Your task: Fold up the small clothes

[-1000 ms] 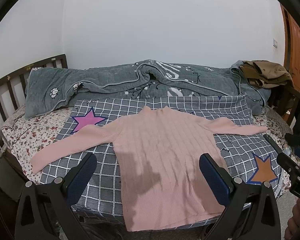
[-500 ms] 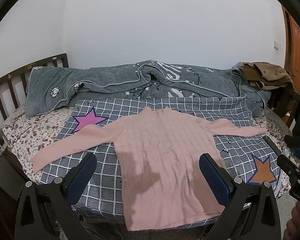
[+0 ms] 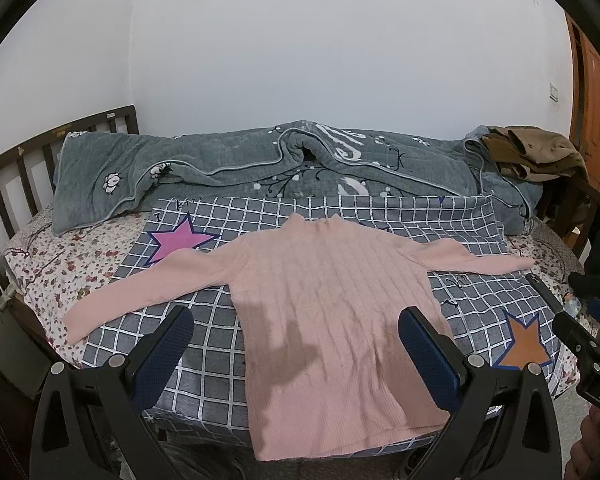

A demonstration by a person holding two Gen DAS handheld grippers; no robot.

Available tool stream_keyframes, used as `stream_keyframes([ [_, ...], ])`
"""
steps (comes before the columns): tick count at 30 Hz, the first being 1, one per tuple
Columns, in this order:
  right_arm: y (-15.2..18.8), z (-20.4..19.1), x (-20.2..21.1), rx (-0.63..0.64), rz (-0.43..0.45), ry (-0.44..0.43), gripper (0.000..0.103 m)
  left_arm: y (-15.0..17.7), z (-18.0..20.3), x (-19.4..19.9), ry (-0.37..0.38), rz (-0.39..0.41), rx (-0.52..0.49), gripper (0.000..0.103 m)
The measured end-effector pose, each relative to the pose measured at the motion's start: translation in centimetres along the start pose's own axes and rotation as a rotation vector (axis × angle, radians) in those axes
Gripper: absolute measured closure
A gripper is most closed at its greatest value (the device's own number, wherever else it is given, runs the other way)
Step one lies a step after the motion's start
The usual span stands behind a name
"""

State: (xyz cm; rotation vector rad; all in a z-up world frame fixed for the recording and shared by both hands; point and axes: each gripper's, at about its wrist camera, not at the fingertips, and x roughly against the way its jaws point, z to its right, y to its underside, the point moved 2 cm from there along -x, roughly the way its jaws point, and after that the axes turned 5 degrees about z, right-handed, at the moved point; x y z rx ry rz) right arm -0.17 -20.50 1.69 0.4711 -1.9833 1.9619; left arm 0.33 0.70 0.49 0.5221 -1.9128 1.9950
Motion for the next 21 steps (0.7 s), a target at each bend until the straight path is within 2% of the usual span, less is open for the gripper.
stream_keyframes([
  [21,-0.06,-0.48,0.01,0.005,0.001,-0.014,0.004,-0.17,-0.2,0.04,0.008,-0.008,0.016,0.0],
])
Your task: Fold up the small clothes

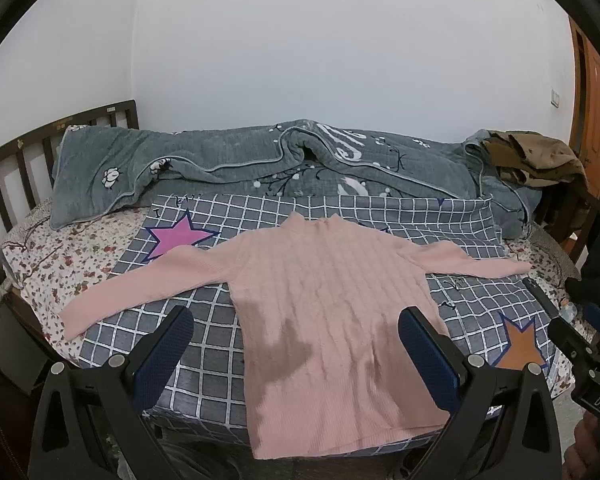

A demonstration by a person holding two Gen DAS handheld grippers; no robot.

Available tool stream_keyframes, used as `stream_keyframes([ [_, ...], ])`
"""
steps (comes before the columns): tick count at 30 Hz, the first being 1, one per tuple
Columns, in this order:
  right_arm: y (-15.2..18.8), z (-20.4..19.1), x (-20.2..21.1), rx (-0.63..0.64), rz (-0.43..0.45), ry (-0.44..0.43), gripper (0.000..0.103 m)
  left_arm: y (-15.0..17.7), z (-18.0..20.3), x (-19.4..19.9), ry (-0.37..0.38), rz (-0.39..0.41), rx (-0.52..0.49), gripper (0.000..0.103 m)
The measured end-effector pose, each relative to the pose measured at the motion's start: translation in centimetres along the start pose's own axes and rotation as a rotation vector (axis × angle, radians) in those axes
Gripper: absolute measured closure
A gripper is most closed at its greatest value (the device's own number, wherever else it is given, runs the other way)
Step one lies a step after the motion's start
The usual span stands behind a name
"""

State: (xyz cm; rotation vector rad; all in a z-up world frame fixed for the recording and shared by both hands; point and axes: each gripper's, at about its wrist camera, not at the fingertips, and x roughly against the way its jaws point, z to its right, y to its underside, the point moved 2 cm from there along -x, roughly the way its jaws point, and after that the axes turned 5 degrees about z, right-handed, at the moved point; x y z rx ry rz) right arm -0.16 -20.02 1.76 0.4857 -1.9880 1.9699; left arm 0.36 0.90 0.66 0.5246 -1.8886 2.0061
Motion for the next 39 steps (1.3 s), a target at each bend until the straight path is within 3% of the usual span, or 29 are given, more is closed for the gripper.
stream_keyframes([
  [14,0.1,-0.1,0.3,-0.002,0.02,0.0,0.004,-0.4,-1.1,-0.2,-0.031,0.016,0.013,0.0],
  [23,1.1,-0.4,-1.0,0.005,0.036,0.012,0.004,1.3,-5.2,-4.3,-0.069,-0.038,0.081,0.0],
  [26,1.8,-0.8,-2.4,0.025,0.03,0.025,0.004,2.6,-7.8,-6.4,-0.096,-0.068,0.122,0.0],
  [28,2.3,-1.1,-3.6,0.025,0.022,0.027,0.004,3.6,-10.5,-7.8,-0.126,-0.073,0.2,0.0],
  [32,3.1,-1.9,-6.1,0.003,-0.023,-0.053,0.01,5.1,-15.7,-11.0,-0.188,-0.125,0.294,0.001],
  [36,3.7,-3.6,-9.3,0.025,-0.047,-0.079,0.014,7.0,-21.8,-14.3,-0.236,-0.16,0.412,0.004],
  [39,3.9,-4.9,-11.5,0.029,-0.074,-0.12,0.015,8.1,-25.2,-15.8,-0.241,-0.184,0.486,0.009],
])
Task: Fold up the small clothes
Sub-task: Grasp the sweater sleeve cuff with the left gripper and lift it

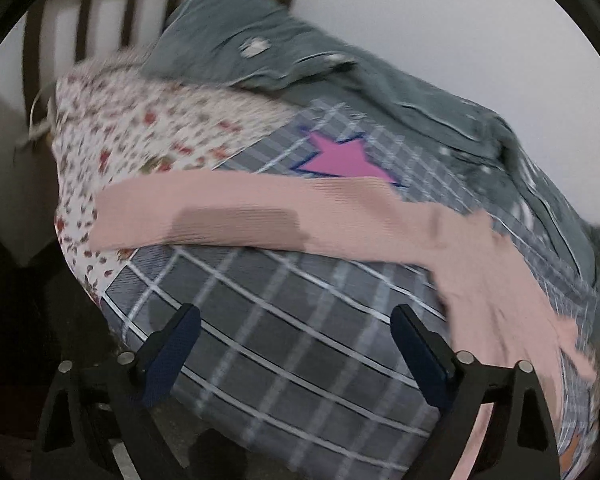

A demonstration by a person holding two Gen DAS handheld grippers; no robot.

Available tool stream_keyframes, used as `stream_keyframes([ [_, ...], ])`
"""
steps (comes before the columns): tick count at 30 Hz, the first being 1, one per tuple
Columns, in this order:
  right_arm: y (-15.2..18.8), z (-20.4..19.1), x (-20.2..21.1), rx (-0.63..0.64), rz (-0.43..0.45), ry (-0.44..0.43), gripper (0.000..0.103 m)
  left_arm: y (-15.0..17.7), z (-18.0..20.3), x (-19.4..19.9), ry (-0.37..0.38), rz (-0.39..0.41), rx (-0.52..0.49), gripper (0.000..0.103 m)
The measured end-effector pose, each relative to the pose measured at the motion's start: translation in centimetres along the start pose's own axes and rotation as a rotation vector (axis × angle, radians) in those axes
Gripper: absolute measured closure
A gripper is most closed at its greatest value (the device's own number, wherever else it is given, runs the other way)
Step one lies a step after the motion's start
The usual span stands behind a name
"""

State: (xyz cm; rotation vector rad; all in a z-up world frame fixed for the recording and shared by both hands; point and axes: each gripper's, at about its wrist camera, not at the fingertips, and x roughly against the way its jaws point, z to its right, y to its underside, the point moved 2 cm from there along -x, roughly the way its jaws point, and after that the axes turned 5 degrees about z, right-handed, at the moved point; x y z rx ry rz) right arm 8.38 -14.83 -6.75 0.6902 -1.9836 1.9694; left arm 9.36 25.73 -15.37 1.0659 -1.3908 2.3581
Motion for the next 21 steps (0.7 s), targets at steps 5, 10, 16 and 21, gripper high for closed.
stream_keyframes([
  [5,0.5,-1.9,-3.6,0.036,-0.032,-0.037,0.023,-0.9,-4.6,-3.6,0.0,-0.051,0.109,0.013],
  [10,0.8,-3.2,-6.2,0.059,-0.043,-0.049,0.023,-1.5,-8.0,-6.6,0.011,-0.088,0.192,0.017],
  [16,-0.1,-3.9,-9.2,0.073,-0.047,-0.053,0.023,-3.0,-11.1,-8.4,0.018,-0.045,0.307,0.021],
  [21,-1.2,-3.8,-11.3,0.07,-0.049,-0.07,0.023,-4.1,-12.7,-8.9,-0.055,-0.012,0.355,0.047],
])
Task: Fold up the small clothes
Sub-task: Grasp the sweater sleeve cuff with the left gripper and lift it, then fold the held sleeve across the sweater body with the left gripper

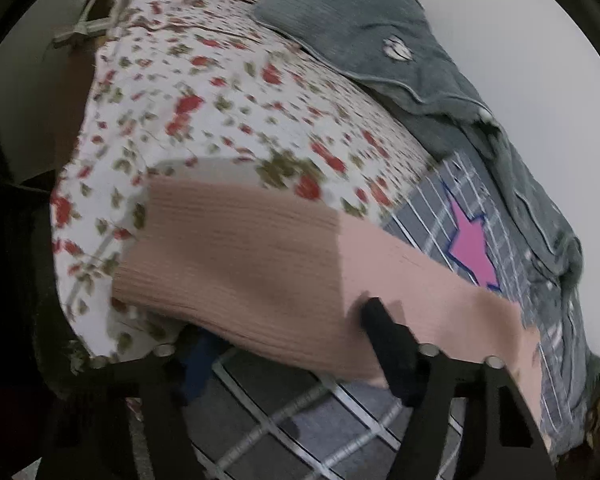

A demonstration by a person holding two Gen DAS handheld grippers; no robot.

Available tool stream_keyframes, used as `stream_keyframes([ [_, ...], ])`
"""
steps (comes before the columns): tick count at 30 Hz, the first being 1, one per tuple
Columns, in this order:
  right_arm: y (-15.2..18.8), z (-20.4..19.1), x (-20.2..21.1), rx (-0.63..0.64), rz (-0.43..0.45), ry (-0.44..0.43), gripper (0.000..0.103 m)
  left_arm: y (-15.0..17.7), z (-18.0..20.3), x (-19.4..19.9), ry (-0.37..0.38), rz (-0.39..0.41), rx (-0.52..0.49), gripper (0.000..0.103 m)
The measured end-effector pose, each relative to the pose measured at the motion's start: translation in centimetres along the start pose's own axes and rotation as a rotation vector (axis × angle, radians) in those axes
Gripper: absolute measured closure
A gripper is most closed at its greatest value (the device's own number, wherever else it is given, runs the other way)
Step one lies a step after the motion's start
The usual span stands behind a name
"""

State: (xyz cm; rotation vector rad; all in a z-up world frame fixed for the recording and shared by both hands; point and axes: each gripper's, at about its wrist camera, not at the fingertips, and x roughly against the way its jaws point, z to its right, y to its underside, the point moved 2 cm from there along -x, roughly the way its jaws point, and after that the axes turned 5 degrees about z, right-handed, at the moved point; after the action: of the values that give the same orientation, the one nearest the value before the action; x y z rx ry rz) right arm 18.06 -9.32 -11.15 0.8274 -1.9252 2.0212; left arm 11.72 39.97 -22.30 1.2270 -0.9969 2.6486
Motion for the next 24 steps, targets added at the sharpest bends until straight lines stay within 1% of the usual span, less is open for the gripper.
stream_keyframes([
  [1,-0.2,0.2,-0.4,0.001,0.0,-0.005,0.023,-0.2,-0.1,0.2,-0.021,0.016,-0.007,0.063],
  [2,-0.6,0.3,-0.8,0.005,-0.001,-0.009,0.023,-0.3,0.0,0.5,-0.042,0.036,-0.022,0.073],
  [3,-0.9,0.6,-1.1,0.01,0.0,-0.008,0.023,-0.6,0.3,0.9,-0.062,0.058,-0.05,0.092],
  [4,-1.2,0.8,-1.3,0.016,0.005,-0.008,0.023,-0.9,0.5,1.2,-0.069,0.068,-0.066,0.095],
  [6,-2.0,1.4,-1.6,0.028,0.022,-0.009,0.023,-1.6,1.5,2.0,-0.084,0.091,-0.094,0.096],
  [8,-2.7,2.1,-1.8,0.034,0.043,-0.011,0.023,-2.1,3.4,3.3,-0.101,0.129,-0.147,0.096],
  [11,-3.2,3.6,-2.1,0.026,0.062,-0.02,0.023,-2.4,8.2,5.2,-0.069,0.177,-0.229,0.096],
  [14,-3.0,5.6,-2.0,0.006,0.08,-0.023,0.023,-1.9,13.2,6.6,-0.031,0.204,-0.318,0.096],
  [17,-2.6,8.1,-1.7,-0.022,0.083,0.001,0.023,-0.6,20.2,8.0,0.025,0.237,-0.444,0.097],
  [18,-2.5,9.2,-1.4,-0.036,0.092,0.015,0.023,0.1,21.7,8.3,0.042,0.239,-0.472,0.097],
  [20,-2.4,11.5,-1.0,-0.076,0.101,0.025,0.023,1.9,26.7,8.8,0.106,0.228,-0.541,0.097],
  [24,-2.3,15.5,-0.3,-0.171,0.114,0.034,0.023,6.5,34.5,9.0,0.212,0.185,-0.641,0.097],
])
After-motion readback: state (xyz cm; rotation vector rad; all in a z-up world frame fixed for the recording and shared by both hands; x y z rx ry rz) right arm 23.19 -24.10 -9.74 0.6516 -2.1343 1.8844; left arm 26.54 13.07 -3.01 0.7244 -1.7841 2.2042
